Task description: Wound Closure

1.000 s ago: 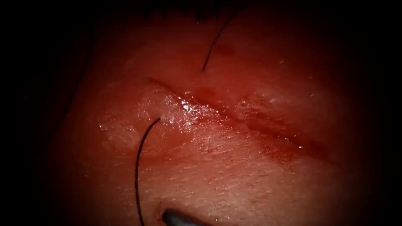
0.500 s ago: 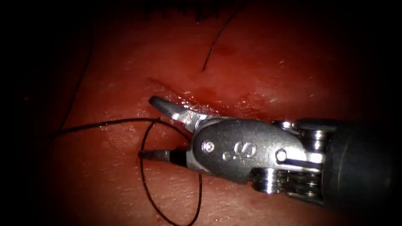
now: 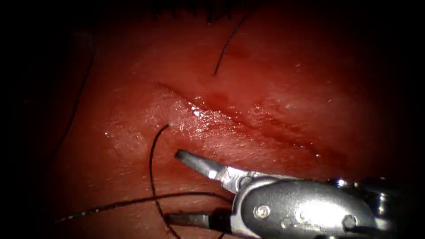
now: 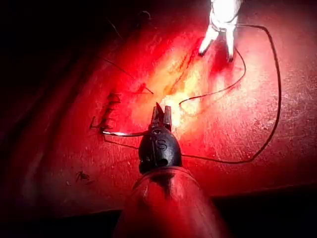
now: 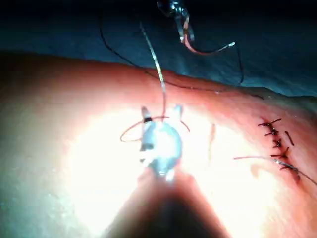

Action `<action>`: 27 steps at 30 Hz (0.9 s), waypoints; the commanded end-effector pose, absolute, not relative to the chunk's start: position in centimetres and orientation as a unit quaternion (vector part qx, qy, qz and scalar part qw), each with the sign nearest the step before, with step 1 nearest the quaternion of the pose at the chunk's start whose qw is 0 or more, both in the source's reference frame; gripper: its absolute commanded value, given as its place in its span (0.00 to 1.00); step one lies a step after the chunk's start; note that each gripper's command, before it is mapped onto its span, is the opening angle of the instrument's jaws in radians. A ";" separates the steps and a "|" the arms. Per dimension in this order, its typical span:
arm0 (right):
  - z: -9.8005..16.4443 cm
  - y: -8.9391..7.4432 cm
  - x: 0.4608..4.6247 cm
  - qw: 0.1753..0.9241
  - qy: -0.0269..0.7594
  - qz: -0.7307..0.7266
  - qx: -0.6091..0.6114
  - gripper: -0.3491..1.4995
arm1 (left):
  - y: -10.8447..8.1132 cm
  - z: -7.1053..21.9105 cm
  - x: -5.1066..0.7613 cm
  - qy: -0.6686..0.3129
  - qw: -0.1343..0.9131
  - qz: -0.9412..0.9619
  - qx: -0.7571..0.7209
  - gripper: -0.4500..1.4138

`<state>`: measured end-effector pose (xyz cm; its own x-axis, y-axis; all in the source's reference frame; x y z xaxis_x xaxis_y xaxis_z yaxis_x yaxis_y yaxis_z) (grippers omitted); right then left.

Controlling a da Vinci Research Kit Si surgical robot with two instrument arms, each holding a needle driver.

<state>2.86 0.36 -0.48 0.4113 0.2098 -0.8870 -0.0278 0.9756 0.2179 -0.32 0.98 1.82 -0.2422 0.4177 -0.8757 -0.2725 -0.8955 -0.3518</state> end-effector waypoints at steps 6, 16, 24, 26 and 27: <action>-1.3 0.3 2.49 0.792 0.587 0.091 0.142 0.99 | 1.0 1.9 -0.30 -0.065 0.219 0.785 -0.575 0.00; -1.8 0.6 1.44 0.759 0.623 0.108 0.156 0.99 | 1.0 1.9 -0.22 -0.063 0.222 0.787 -0.572 0.00; -1.3 1.0 1.04 0.755 0.627 0.124 0.144 0.94 | 1.0 1.9 -0.25 -0.061 0.223 0.787 -0.571 0.00; -1.2 1.0 1.11 0.763 0.618 0.134 0.131 0.94 | 1.0 1.9 -0.27 -0.060 0.224 0.788 -0.570 0.00; -1.1 1.0 1.19 0.768 0.613 0.140 0.121 0.94 | 1.0 1.9 -0.28 -0.060 0.224 0.788 -0.571 0.00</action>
